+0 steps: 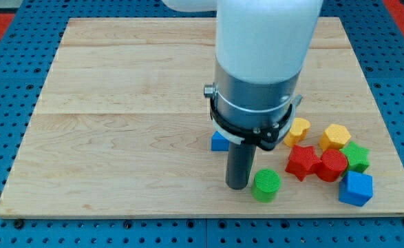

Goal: Push the green circle into the red star

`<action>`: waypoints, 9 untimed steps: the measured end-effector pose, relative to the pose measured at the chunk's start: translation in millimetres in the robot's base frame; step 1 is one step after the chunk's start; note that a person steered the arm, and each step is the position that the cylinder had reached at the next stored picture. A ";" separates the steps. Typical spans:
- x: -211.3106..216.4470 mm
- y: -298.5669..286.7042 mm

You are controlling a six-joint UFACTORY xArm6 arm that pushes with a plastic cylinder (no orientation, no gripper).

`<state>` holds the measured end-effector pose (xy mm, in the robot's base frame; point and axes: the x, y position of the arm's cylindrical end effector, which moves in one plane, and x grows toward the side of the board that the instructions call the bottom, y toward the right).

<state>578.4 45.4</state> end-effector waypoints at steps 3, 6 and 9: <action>27.1 0.3; 23.4 61.2; 20.9 35.5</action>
<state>599.3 80.9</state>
